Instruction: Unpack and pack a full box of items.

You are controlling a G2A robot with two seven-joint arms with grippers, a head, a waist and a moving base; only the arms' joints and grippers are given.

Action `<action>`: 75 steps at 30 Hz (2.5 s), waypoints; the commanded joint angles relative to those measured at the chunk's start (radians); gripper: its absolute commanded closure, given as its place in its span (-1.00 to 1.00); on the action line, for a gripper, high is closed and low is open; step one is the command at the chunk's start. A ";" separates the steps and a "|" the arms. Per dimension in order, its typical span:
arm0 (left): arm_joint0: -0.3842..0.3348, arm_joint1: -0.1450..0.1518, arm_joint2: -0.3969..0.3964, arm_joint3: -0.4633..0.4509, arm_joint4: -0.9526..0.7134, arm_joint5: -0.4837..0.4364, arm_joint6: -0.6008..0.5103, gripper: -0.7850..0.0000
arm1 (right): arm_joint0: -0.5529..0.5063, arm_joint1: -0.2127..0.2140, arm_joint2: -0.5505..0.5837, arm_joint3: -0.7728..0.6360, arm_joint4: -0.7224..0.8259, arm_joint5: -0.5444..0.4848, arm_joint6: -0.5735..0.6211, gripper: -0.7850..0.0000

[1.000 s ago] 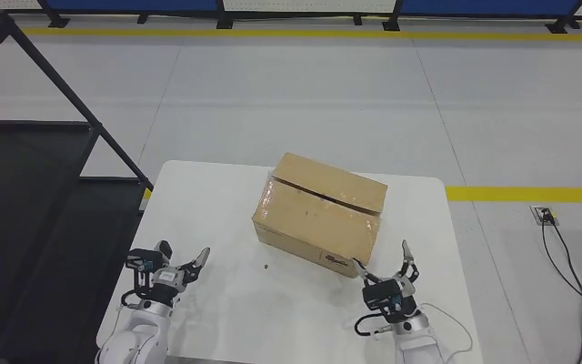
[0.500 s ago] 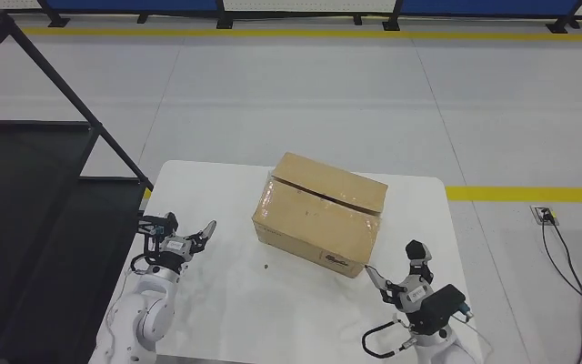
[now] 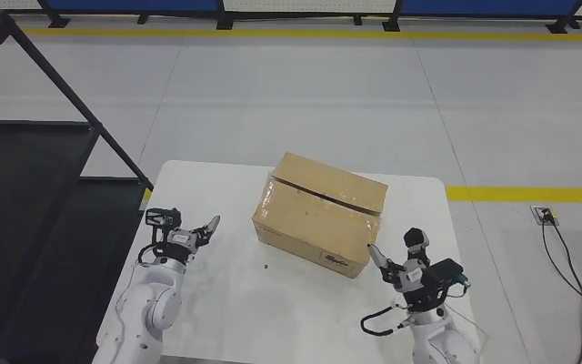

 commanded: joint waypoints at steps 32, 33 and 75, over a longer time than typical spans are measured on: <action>-0.276 -0.066 0.266 0.386 0.096 -0.182 0.228 -1.00 | 0.093 -0.004 0.136 0.134 0.435 0.031 0.222 -1.00; -0.268 -0.064 0.262 0.374 0.098 -0.186 0.227 -1.00 | 0.102 -0.004 0.139 0.138 0.455 0.032 0.241 -1.00; -0.015 0.000 0.018 0.145 0.043 -0.198 0.232 -1.00 | 0.639 -0.028 0.017 0.681 1.011 -0.012 0.831 -1.00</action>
